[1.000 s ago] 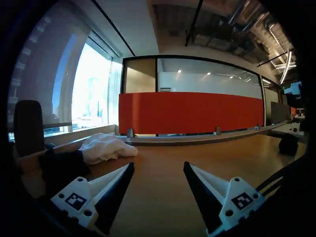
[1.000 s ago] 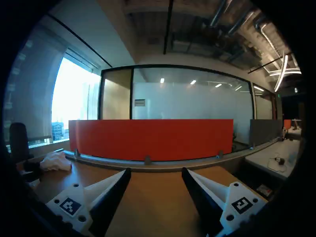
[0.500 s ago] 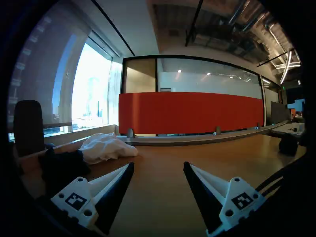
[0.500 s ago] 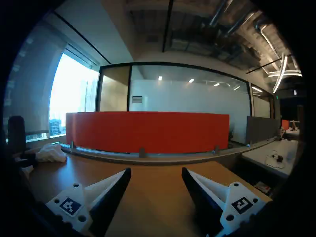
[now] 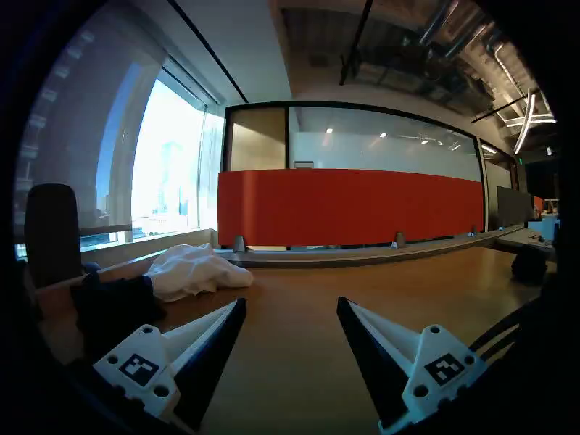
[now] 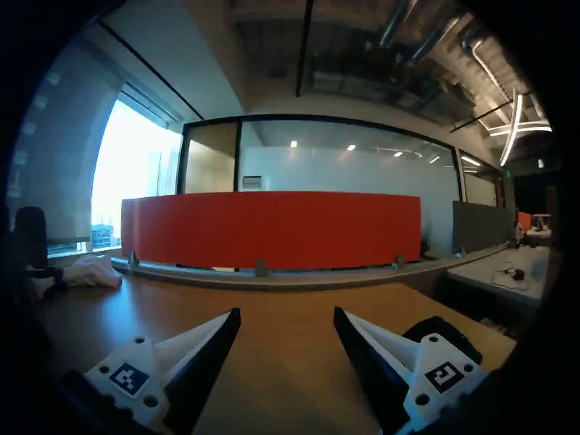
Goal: Fold towel
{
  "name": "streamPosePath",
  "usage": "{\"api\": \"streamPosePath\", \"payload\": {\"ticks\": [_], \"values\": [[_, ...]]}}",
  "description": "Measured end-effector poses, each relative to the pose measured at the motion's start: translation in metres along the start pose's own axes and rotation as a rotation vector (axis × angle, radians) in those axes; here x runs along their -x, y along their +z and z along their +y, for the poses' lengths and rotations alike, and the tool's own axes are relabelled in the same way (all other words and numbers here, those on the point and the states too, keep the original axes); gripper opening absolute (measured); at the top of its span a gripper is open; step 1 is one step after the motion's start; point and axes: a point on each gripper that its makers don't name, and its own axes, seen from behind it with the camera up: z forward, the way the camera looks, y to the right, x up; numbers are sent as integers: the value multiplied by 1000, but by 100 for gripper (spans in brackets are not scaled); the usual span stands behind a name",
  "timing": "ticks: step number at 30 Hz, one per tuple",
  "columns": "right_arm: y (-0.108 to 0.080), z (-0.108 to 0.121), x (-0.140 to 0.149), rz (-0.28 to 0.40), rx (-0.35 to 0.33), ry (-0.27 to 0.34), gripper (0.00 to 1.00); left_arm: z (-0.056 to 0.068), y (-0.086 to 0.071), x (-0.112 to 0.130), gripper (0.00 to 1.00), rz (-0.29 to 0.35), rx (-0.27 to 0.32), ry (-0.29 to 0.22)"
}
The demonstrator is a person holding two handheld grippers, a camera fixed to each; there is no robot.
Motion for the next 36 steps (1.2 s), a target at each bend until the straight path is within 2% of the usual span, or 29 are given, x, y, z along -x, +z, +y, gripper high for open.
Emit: {"api": "streamPosePath", "payload": {"ticks": [9, 15, 24, 36], "values": [[2, 5, 25, -10, 10, 53, 99, 0, 0, 0, 93, 0, 0, 0], [4, 9, 41, -28, 19, 42, 99, 0, 0, 0, 93, 0, 0, 0], [3, 2, 47, -26, -4, 31, 99, 0, 0, 0, 93, 0, 0, 0], [2, -3, 48, -6, 1, -7, 99, 0, 0, 0, 93, 0, 0, 0]]}}
